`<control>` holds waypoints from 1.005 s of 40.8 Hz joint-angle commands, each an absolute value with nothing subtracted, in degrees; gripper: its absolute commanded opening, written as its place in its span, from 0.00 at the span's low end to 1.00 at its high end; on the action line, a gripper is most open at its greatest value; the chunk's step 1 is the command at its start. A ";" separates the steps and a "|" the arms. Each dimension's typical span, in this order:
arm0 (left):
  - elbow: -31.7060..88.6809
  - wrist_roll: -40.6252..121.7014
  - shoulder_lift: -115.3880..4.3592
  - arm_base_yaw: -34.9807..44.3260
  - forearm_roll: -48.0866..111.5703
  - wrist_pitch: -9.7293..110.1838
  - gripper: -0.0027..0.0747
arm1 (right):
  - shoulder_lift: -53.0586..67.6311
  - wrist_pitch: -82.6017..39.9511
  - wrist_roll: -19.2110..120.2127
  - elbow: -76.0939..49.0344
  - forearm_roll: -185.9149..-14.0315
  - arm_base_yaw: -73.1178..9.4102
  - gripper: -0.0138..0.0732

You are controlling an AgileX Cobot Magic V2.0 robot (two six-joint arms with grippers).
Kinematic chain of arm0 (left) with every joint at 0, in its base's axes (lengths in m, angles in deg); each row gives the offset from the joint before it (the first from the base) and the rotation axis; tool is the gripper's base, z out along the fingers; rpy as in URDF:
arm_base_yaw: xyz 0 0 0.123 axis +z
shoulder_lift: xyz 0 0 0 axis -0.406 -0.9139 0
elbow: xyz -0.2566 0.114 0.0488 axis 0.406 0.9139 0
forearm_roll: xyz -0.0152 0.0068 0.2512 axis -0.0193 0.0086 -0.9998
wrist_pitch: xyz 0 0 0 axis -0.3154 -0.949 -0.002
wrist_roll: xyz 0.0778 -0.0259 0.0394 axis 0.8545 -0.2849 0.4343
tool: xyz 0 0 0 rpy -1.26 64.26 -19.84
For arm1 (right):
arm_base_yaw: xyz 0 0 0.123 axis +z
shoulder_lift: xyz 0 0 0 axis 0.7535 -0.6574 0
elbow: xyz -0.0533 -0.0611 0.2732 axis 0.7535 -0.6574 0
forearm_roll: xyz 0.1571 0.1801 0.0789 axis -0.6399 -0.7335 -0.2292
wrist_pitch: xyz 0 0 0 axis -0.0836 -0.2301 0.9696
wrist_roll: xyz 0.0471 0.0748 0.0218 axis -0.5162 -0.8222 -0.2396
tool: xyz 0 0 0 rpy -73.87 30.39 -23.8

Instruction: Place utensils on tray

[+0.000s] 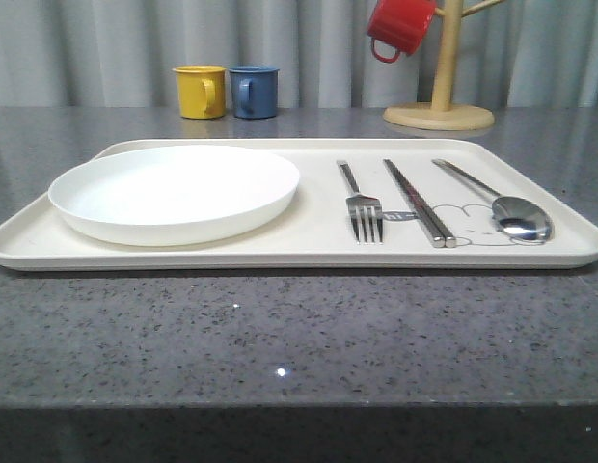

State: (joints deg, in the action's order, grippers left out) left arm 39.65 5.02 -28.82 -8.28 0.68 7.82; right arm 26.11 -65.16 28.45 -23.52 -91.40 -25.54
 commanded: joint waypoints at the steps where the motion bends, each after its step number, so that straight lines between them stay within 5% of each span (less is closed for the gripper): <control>1: 38.16 4.46 -29.02 -8.57 0.91 11.97 0.51 | 33.28 -59.44 29.41 -26.39 -89.35 -25.51 0.42; 5: 38.16 4.46 -29.02 -8.57 0.91 11.97 0.51 | 38.40 -59.58 29.41 -29.44 -86.89 -25.51 0.38; 13: 38.16 4.46 -29.02 -8.57 0.91 12.33 0.51 | 41.87 -60.15 29.41 -31.94 -89.09 -25.51 0.02; 29: 38.16 4.46 -29.02 -8.57 0.91 14.91 0.50 | 41.81 -59.17 29.41 -31.94 -90.88 -25.51 0.02; 41: 38.16 4.46 -29.02 -8.57 0.91 14.71 0.01 | 41.81 -59.17 29.41 -31.94 -90.88 -25.51 0.02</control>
State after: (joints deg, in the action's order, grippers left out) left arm 39.65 5.02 -28.82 -8.28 0.68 10.37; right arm 42.26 -63.33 28.84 -33.25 -90.49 -25.54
